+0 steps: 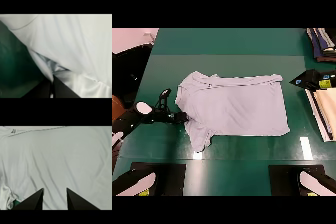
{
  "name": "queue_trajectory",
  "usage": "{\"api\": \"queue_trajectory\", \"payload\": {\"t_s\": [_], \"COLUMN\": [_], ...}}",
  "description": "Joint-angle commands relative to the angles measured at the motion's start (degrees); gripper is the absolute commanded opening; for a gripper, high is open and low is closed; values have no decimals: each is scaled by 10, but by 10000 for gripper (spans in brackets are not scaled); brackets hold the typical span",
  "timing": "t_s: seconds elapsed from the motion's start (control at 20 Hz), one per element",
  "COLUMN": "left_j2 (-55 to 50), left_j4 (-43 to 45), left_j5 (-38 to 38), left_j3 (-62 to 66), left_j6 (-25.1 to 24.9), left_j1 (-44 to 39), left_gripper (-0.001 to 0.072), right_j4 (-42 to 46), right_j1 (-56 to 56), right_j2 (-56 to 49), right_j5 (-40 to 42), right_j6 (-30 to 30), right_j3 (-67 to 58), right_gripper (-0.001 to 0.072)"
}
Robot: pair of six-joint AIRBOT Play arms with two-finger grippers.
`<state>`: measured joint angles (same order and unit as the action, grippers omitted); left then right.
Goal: Fold the shirts.
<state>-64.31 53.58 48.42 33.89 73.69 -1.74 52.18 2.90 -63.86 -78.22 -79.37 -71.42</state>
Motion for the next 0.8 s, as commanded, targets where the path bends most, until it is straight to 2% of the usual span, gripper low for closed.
{"api": "queue_trajectory", "payload": {"t_s": [0.0,0.3,0.45,0.55,0.6,0.65,0.75], "left_j2": [1,58,81,82,82,82,82], "left_j4": [15,71,72,72,71,71,68], "left_j5": [26,126,136,138,136,133,122], "left_j3": [23,120,130,130,130,130,130], "left_j6": [14,14,13,13,13,13,14], "left_j1": [-4,-4,-4,-4,-4,-4,-4], "left_gripper": [21,21,21,22,22,22,21], "right_j4": [18,190,192,192,181,162,115], "right_j1": [0,2,49,95,119,139,167], "right_j2": [0,0,4,12,17,19,18], "right_j5": [-19,-96,-103,-97,-94,-89,-59], "right_j6": [0,-34,-38,-42,-42,-42,-41], "right_j3": [0,1,32,103,149,192,279], "right_gripper": [325,325,325,335,476,566,552]}}
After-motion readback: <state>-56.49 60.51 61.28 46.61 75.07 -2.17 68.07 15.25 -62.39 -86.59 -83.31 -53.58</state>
